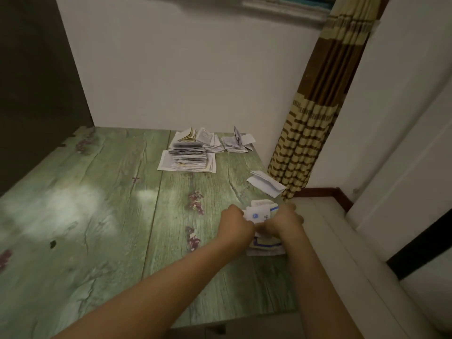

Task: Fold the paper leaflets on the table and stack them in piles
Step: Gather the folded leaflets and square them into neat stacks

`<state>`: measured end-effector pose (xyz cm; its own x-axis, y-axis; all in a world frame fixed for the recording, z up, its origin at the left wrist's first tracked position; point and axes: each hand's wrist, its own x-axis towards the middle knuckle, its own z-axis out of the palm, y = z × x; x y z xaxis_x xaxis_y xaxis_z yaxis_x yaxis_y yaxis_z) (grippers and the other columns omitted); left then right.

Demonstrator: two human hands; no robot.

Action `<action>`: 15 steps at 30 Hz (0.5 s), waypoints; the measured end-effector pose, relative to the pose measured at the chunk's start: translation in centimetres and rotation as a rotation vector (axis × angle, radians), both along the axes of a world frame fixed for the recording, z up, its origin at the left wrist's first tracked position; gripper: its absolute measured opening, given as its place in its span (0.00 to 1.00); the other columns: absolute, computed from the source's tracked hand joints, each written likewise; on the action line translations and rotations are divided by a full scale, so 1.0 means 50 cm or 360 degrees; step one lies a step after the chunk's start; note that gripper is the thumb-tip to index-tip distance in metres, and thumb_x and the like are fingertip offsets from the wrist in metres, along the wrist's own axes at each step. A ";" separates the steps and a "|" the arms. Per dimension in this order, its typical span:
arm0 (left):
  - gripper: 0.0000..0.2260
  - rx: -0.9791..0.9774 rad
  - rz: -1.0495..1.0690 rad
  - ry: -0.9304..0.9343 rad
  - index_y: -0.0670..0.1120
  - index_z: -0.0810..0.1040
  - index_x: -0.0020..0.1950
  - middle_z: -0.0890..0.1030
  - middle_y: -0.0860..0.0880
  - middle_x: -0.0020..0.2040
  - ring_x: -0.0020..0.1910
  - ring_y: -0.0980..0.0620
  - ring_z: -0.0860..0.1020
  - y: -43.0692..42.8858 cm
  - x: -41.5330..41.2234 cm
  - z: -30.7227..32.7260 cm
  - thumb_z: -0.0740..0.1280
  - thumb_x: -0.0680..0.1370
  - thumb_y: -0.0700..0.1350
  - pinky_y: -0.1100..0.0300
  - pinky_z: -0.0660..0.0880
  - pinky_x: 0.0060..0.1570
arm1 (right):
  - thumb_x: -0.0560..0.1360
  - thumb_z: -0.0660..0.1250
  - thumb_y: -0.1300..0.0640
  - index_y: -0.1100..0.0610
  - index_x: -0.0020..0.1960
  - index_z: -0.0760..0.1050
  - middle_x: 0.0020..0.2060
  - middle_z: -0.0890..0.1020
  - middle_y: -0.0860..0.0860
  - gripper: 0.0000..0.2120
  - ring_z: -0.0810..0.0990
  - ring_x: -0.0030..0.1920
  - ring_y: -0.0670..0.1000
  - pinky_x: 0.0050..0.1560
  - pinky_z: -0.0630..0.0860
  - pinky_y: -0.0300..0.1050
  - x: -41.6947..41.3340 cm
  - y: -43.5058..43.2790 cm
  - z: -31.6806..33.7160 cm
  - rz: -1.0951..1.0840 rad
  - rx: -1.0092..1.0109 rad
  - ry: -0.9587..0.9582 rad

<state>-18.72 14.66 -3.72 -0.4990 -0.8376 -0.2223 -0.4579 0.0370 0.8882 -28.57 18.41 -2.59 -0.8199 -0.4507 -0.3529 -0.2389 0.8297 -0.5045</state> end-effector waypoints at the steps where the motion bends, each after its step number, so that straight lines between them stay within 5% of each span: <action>1: 0.15 0.0005 -0.0007 -0.0001 0.38 0.68 0.63 0.72 0.41 0.61 0.54 0.47 0.75 0.001 0.003 -0.001 0.62 0.77 0.35 0.65 0.71 0.38 | 0.69 0.74 0.53 0.64 0.70 0.55 0.65 0.66 0.60 0.39 0.69 0.64 0.57 0.55 0.70 0.45 0.001 0.000 0.001 0.0009 -0.0047 -0.0087; 6: 0.27 0.0132 0.0017 -0.0040 0.40 0.62 0.69 0.67 0.41 0.66 0.62 0.43 0.71 -0.022 0.028 0.009 0.69 0.74 0.43 0.53 0.74 0.57 | 0.69 0.72 0.63 0.61 0.58 0.76 0.52 0.81 0.57 0.17 0.80 0.51 0.55 0.49 0.78 0.44 0.019 0.023 -0.007 0.0102 -0.0596 -0.0267; 8: 0.29 0.0398 -0.0051 0.0179 0.39 0.62 0.69 0.73 0.41 0.63 0.59 0.44 0.76 -0.033 0.048 0.022 0.71 0.73 0.43 0.56 0.76 0.52 | 0.71 0.71 0.63 0.58 0.55 0.77 0.49 0.82 0.53 0.13 0.81 0.46 0.50 0.43 0.79 0.39 0.035 0.033 0.001 0.0230 -0.0880 -0.0410; 10: 0.21 0.0551 -0.0164 0.0478 0.40 0.70 0.65 0.79 0.43 0.56 0.51 0.47 0.80 -0.035 0.071 0.036 0.69 0.74 0.40 0.61 0.78 0.44 | 0.72 0.70 0.62 0.58 0.58 0.76 0.51 0.83 0.54 0.15 0.82 0.48 0.52 0.48 0.80 0.46 0.054 0.031 0.004 0.0353 -0.1140 -0.0510; 12: 0.13 0.0322 -0.0188 0.0642 0.44 0.75 0.59 0.82 0.48 0.50 0.46 0.54 0.81 -0.038 0.093 0.042 0.68 0.75 0.39 0.65 0.78 0.41 | 0.72 0.69 0.62 0.59 0.61 0.75 0.51 0.83 0.55 0.17 0.83 0.50 0.53 0.51 0.80 0.51 0.075 0.024 0.008 0.0422 -0.1390 -0.0527; 15: 0.11 -0.0160 -0.0176 0.0772 0.48 0.74 0.58 0.81 0.52 0.50 0.48 0.58 0.80 -0.050 0.123 0.039 0.67 0.76 0.41 0.69 0.77 0.43 | 0.71 0.70 0.64 0.62 0.60 0.73 0.51 0.82 0.56 0.18 0.83 0.50 0.50 0.45 0.80 0.41 0.092 0.014 0.005 0.0543 -0.1653 -0.0432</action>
<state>-12.58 12.16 -1.75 -0.6117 -0.7793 0.1361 0.0183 0.1581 0.9872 -23.97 19.10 -2.36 -0.5508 -0.8159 0.1760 -0.1499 -0.1107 -0.9825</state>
